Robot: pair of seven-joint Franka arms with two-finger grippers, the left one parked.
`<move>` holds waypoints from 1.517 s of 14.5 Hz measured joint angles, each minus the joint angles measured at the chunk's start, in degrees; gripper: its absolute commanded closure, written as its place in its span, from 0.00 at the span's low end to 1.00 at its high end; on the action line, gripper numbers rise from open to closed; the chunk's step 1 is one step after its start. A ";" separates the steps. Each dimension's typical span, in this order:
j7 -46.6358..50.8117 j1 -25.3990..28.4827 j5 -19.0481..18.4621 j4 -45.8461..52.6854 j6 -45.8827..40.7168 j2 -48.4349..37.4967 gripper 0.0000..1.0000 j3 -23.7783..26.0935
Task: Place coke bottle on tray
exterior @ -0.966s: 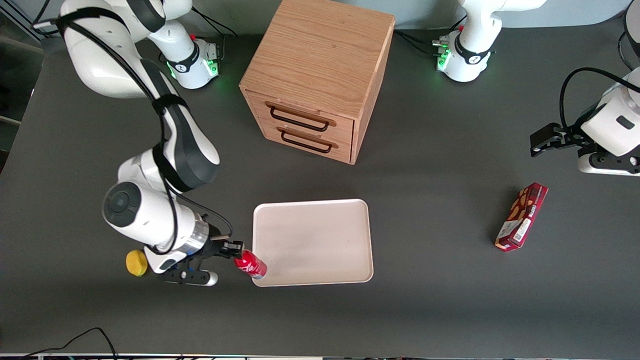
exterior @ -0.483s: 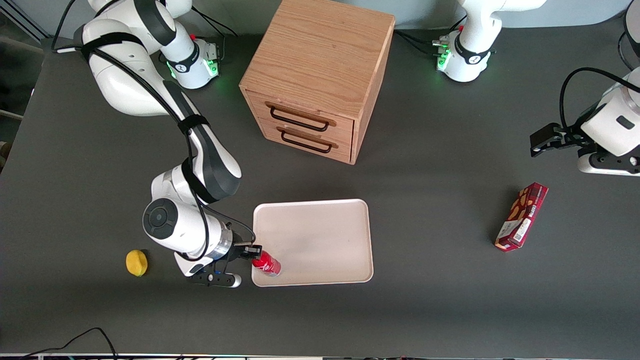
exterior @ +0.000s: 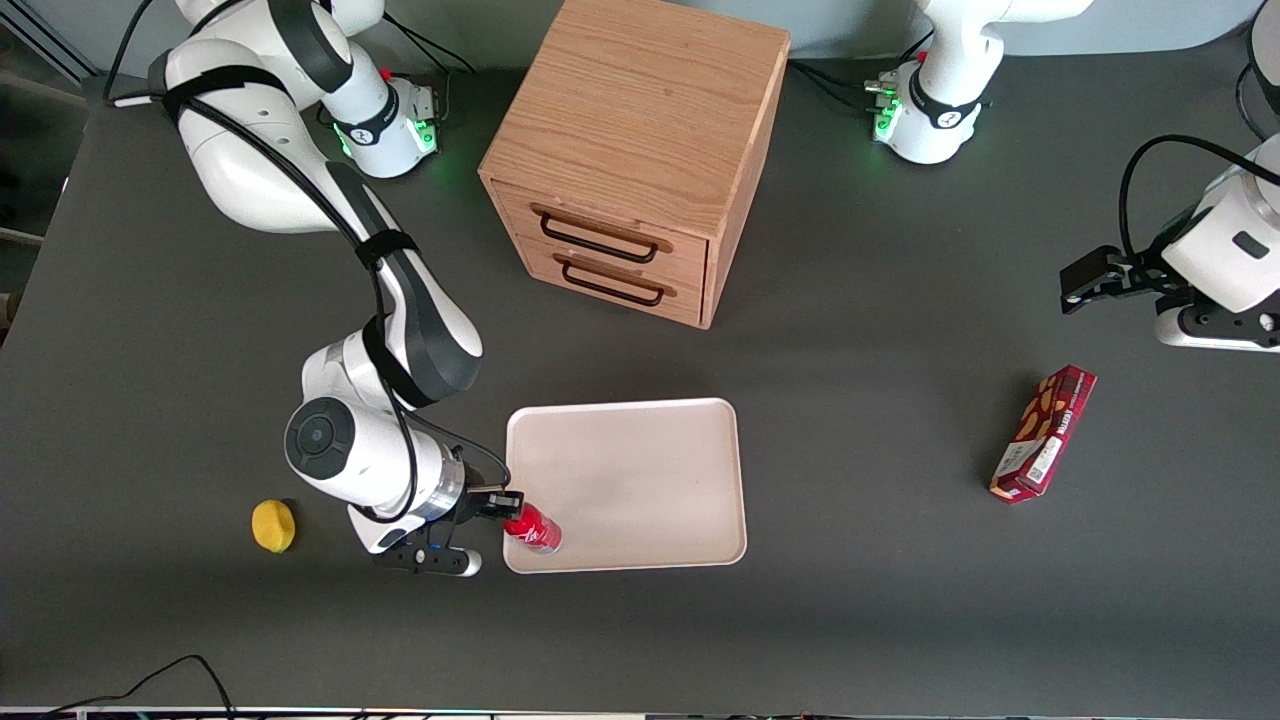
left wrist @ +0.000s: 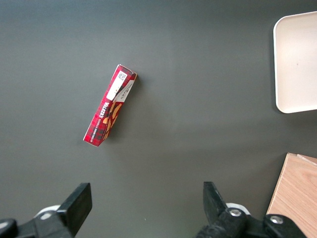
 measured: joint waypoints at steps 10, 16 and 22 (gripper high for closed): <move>0.36 -0.16 -0.58 3.89 -7.99 -16.27 0.00 0.39; -4.12 -5.00 -4.60 0.50 -30.97 -29.58 0.00 -0.23; -10.84 -13.52 -4.96 -23.65 -30.16 -51.70 0.00 -0.20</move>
